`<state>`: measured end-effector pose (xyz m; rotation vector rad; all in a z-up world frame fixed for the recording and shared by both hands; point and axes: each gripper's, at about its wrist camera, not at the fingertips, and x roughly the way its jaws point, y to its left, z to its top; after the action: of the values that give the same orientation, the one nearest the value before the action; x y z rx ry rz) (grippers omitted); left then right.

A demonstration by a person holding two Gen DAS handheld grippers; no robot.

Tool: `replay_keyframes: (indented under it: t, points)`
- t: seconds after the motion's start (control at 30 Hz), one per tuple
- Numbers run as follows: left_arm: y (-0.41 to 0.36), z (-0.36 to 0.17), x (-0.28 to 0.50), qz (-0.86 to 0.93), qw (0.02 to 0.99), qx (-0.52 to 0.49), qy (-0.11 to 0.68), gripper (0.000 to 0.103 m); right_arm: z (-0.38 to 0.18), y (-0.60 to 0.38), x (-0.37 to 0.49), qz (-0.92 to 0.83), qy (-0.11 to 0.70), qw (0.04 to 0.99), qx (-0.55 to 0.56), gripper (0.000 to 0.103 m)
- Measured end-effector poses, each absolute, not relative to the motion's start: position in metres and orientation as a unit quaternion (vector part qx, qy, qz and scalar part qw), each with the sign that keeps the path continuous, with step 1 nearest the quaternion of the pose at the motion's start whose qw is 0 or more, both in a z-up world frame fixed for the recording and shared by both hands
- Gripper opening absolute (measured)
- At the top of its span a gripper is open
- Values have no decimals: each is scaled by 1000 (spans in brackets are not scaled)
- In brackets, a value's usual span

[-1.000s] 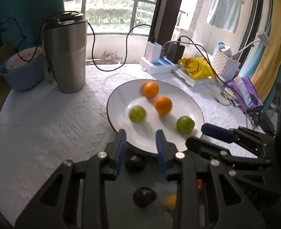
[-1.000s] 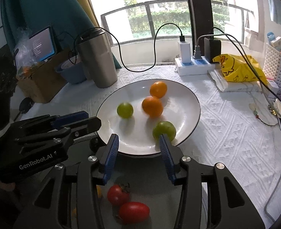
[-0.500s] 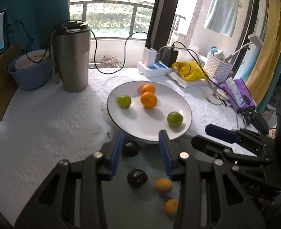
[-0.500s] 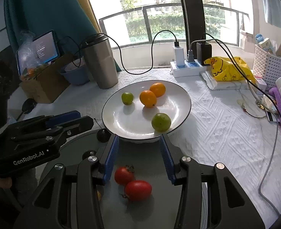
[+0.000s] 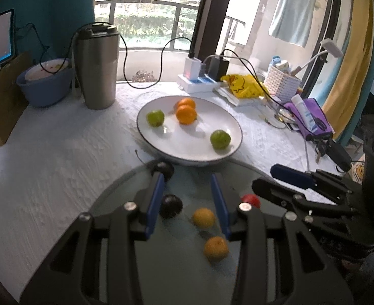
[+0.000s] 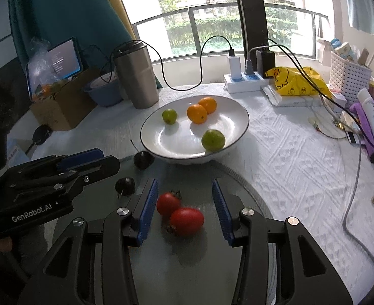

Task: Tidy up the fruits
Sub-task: 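Move both open grippers back over the fruit tray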

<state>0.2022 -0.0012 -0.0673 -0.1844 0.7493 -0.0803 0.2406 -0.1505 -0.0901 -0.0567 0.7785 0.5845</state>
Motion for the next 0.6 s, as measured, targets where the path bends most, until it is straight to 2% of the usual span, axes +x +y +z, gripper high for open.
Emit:
replay_keyframes:
  t: [0.6]
  points:
    - [-19, -94, 174, -49, 913, -93, 393, 41, -118, -160, 215, 279, 398, 874, -24, 47]
